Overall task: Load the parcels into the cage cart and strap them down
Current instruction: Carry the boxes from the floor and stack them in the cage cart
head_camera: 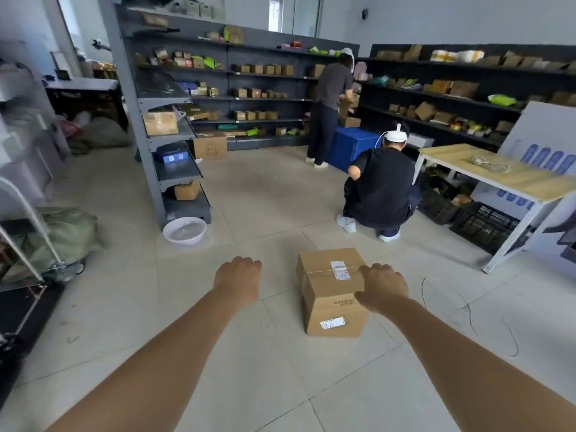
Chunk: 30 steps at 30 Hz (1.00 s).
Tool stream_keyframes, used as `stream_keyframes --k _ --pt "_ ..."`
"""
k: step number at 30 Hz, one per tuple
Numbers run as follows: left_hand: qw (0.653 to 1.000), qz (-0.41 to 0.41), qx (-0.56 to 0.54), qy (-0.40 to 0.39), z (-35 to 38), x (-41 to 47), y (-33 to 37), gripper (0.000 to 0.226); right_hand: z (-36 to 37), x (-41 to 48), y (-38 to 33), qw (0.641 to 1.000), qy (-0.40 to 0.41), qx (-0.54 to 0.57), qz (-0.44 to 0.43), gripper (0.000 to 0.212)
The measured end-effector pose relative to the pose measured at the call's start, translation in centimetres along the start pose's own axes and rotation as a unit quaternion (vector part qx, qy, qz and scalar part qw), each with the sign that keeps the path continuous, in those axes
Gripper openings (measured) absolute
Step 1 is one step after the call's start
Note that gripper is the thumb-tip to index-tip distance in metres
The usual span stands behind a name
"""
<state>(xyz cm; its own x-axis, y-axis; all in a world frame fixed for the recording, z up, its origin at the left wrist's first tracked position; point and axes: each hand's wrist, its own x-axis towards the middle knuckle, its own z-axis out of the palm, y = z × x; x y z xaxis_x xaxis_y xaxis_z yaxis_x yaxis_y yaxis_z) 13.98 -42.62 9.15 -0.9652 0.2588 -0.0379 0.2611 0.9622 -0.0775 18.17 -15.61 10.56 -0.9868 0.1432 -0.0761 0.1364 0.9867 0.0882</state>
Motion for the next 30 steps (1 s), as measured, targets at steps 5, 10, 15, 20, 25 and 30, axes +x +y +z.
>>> stream_keyframes --k 5,10,15,20,25,30 --pt "0.999 0.036 0.001 -0.021 2.5 8.2 4.0 0.031 3.1 6.2 4.2 0.999 -0.033 0.003 0.031 0.052" --pt "0.997 0.059 -0.02 -0.053 5.7 16.6 7.3 0.03 5.9 13.5 7.8 0.996 -0.069 -0.004 0.049 0.049" --pt "0.992 0.069 -0.03 -0.1 8.5 24.4 9.7 0.031 8.4 20.7 10.7 0.992 -0.107 -0.007 0.061 0.048" --pt "0.987 0.067 -0.026 -0.144 11.3 30.9 11.9 0.035 10.9 27.0 13.3 0.987 -0.145 -0.013 0.061 0.047" --pt "0.979 0.034 -0.039 -0.2 14.4 37.1 14.8 0.032 14.4 33.9 16.7 0.982 -0.182 0.0 0.044 0.049" --pt "0.963 -0.028 -0.087 -0.253 18.7 42.9 18.3 0.035 18.2 41.3 20.3 0.977 -0.213 0.0 0.016 0.046"
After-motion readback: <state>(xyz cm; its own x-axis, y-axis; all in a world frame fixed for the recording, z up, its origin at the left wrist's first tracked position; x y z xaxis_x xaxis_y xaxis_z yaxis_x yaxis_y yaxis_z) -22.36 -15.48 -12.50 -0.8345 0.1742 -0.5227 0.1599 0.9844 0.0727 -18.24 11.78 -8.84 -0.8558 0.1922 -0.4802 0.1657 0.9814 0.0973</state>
